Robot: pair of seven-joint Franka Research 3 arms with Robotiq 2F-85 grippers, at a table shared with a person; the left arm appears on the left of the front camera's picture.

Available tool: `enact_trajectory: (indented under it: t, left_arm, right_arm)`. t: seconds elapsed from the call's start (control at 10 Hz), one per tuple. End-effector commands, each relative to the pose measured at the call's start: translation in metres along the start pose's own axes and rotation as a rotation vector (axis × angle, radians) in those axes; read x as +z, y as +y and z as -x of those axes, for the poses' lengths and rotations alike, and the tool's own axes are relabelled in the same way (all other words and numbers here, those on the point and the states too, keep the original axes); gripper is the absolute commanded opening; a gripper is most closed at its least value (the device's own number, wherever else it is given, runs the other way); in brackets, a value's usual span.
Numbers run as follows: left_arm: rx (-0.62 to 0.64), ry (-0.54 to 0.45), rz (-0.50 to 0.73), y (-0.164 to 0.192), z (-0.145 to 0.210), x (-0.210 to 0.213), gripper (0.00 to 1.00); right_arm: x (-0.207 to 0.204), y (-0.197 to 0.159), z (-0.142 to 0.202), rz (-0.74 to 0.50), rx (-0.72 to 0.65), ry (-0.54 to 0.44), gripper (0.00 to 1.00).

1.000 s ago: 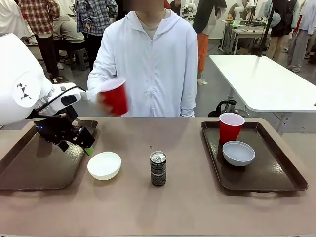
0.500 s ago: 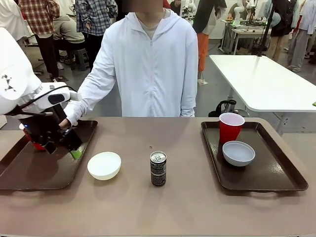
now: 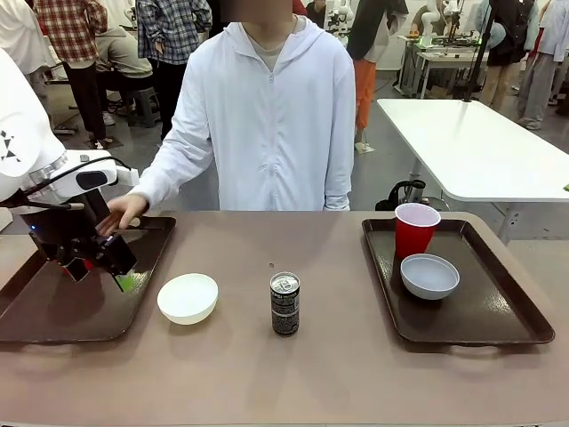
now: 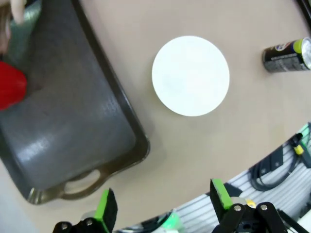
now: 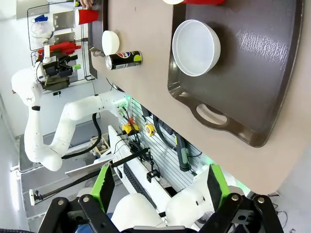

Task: Prepare tableware on both trays.
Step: Pick up a Picnic Bowl from the table and place it on a Handle tray.

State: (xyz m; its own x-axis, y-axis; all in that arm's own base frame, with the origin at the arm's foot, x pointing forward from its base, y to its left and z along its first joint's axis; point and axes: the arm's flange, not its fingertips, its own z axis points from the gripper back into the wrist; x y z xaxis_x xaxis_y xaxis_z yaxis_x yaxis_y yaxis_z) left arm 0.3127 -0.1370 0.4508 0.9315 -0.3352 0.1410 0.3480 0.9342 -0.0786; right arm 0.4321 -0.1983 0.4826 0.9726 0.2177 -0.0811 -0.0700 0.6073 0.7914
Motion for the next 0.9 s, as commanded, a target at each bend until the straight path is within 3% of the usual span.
enact_trajectory:
  t: [0.0, 0.5, 0.8]
  left_arm:
    - [0.017, -0.028, 0.025, 0.009, 0.022, -0.021, 1.00]
    - [0.160, -0.007, 0.201, 0.020, -0.055, -0.038, 1.00]
    - [0.219, -0.070, 0.088, 0.002, -0.101, -0.071, 1.00]
  right_arm:
    - [0.000, 0.002, 0.000, -0.006, -0.009, 0.006, 1.00]
    - [-0.020, -0.031, -0.022, -0.043, -0.081, 0.017, 1.00]
    - [-0.012, -0.017, -0.010, -0.018, -0.032, 0.025, 1.00]
